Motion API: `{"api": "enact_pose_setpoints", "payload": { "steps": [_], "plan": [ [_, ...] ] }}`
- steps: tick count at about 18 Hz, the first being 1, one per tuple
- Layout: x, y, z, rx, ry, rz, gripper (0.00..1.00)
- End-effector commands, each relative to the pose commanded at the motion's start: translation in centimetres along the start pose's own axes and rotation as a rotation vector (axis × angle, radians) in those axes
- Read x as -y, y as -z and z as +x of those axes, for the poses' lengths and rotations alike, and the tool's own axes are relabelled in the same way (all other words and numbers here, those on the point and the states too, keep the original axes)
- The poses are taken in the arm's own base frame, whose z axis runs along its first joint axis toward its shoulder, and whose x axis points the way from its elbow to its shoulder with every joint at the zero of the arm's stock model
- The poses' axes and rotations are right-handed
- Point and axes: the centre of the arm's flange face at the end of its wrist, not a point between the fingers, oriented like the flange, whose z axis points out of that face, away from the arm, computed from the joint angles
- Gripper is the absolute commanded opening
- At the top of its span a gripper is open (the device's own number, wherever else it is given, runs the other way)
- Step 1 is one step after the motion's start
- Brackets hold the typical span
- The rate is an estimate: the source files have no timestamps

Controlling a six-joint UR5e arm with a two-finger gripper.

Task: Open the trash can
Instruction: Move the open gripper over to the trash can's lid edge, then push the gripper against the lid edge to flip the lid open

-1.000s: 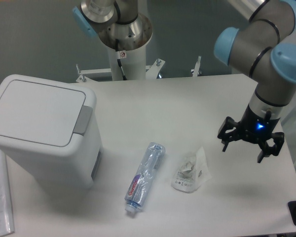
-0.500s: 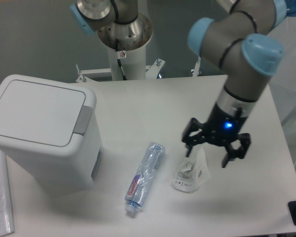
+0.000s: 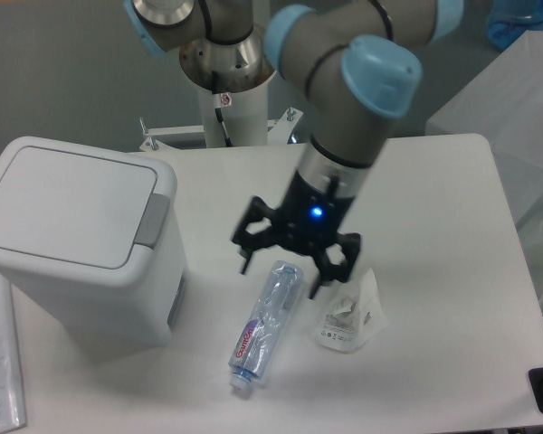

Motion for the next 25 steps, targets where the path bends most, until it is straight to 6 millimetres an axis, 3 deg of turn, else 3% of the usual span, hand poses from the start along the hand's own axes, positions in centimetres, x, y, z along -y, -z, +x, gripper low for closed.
{"api": "enact_pose_setpoints", "payload": {
  "steps": [4, 11, 15, 25],
  "plan": [
    [-1.0, 0.3, 2.5, -0.029, -0.013, 0.023, 1.0],
    [-0.9, -1.6, 5.2, -0.063, -0.012, -0.004, 1.0],
    [-1.8, -2.6, 5.2, -0.056, -0.022, 0.003, 1.0],
    [-1.9, -2.9, 5.1, -0.043, -0.034, 0.015, 1.0]
  ]
}}
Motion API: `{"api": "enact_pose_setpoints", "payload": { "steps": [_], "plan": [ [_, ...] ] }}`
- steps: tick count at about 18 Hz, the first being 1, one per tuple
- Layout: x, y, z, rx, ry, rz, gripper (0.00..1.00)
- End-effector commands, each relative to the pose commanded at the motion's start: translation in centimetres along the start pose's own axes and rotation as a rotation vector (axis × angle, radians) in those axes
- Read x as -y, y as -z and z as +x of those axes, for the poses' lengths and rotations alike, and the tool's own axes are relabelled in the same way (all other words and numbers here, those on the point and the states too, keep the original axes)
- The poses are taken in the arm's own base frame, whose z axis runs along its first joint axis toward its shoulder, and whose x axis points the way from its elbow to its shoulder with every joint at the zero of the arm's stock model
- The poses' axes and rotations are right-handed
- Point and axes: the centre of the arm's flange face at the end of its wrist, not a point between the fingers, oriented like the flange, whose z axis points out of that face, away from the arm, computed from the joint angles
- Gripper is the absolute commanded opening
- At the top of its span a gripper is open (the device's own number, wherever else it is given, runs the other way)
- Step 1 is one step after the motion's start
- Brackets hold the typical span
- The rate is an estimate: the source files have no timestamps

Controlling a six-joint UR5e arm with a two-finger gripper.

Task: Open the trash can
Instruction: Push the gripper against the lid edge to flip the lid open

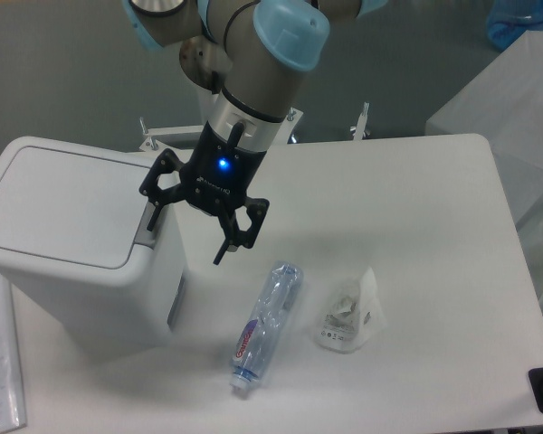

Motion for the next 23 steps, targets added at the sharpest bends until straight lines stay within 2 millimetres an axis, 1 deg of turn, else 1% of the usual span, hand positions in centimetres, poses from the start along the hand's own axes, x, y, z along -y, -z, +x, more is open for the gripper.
{"api": "enact_pose_setpoints", "payload": {
  "steps": [23],
  "plan": [
    [-0.45, -0.51, -0.18, 0.001, 0.004, -0.007, 1.0]
  ]
}}
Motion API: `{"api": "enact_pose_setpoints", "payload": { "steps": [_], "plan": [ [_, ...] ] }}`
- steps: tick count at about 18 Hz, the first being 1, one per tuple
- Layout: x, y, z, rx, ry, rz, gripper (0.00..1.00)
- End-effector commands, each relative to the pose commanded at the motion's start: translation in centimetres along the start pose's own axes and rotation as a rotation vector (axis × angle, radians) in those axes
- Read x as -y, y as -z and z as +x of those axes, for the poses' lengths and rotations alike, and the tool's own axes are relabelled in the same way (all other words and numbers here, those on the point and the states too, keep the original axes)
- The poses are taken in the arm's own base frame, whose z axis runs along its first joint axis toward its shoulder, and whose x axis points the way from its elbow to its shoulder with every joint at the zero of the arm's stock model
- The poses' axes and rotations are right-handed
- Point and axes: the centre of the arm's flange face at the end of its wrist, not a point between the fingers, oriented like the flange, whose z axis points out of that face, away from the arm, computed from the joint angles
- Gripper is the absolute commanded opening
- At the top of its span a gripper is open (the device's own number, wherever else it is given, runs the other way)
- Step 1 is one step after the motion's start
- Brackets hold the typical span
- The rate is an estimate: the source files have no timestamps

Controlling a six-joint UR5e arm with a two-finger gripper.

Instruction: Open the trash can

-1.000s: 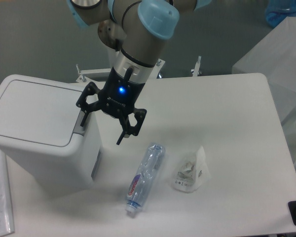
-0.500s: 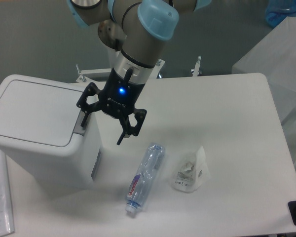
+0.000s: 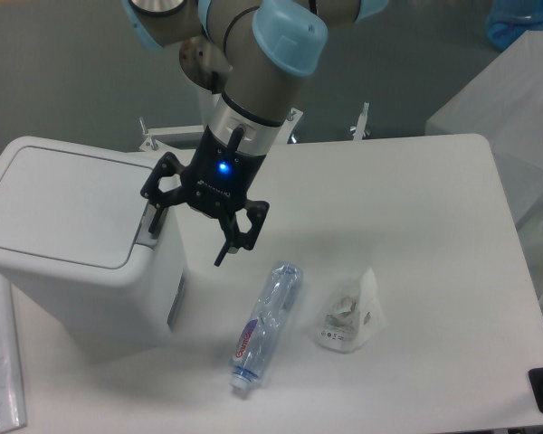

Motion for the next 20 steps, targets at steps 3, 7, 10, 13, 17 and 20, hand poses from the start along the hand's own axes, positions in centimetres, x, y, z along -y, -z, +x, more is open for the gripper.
{"api": "enact_pose_setpoints", "payload": {
  "steps": [3, 7, 10, 13, 17, 20],
  "plan": [
    [-0.1, -0.1, 0.0, -0.001, 0.001, -0.001, 1.0],
    [-0.1, -0.1, 0.0, -0.001, 0.001, -0.001, 1.0],
    [0.2, 0.2, 0.1, 0.002, -0.003, 0.003, 1.0],
    [1.2, 1.4, 0.2, 0.017, -0.019, 0.024, 1.0],
    [2.4, 3.1, -0.7, 0.054, -0.039, 0.069, 1.0],
    [2.5, 5.0, -2.7, 0.1, -0.038, 0.106, 1.0]
  ]
}}
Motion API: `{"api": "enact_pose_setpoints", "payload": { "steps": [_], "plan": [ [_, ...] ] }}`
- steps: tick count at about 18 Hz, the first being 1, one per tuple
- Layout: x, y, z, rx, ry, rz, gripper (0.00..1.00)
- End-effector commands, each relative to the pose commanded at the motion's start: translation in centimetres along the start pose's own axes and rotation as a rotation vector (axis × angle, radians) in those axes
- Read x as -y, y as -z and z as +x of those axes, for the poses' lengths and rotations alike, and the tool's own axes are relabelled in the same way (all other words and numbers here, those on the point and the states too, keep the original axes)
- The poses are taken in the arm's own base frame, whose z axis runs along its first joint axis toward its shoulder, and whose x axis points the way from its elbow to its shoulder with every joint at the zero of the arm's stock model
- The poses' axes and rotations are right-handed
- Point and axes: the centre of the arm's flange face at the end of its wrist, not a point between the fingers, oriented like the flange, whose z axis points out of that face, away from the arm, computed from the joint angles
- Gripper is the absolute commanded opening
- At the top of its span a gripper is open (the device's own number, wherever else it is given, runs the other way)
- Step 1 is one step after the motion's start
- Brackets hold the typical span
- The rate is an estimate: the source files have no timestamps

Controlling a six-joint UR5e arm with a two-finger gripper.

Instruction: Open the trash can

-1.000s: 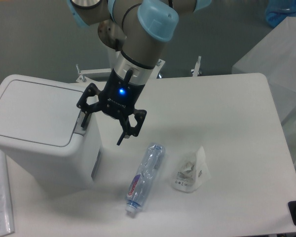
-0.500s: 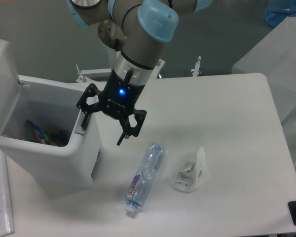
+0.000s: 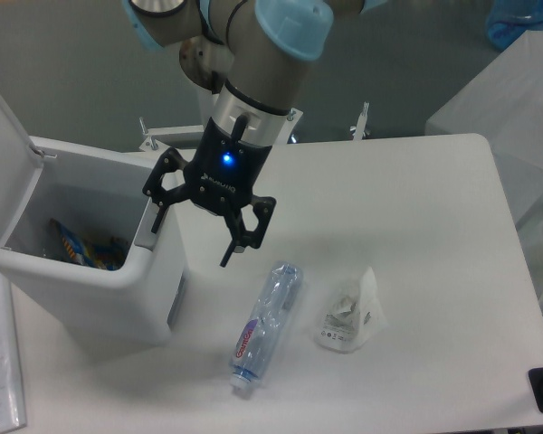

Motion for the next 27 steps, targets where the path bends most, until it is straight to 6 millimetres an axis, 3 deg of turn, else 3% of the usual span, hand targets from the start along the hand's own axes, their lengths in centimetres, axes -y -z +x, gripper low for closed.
{"api": "enact_pose_setpoints", "payload": {
  "steps": [3, 5, 9, 14, 19, 23, 27],
  "plan": [
    [-0.3, 1.2, -3.0, 0.051, 0.009, 0.032, 1.0],
    [-0.9, 1.1, -5.3, 0.077, 0.02, 0.043, 1.0],
    [-3.6, 1.7, -10.0, 0.154, -0.02, -0.009, 1.0],
    [-5.5, 0.2, -13.4, 0.256, -0.129, -0.157, 1.0],
    [-10.6, -0.4, -19.9, 0.286, -0.123, -0.268, 1.0],
    [-12.5, -1.6, -21.4, 0.267, -0.285, -0.379, 1.0],
    [-14.2, -3.6, -22.7, 0.278, -0.329, -0.537, 1.0]
  ]
}}
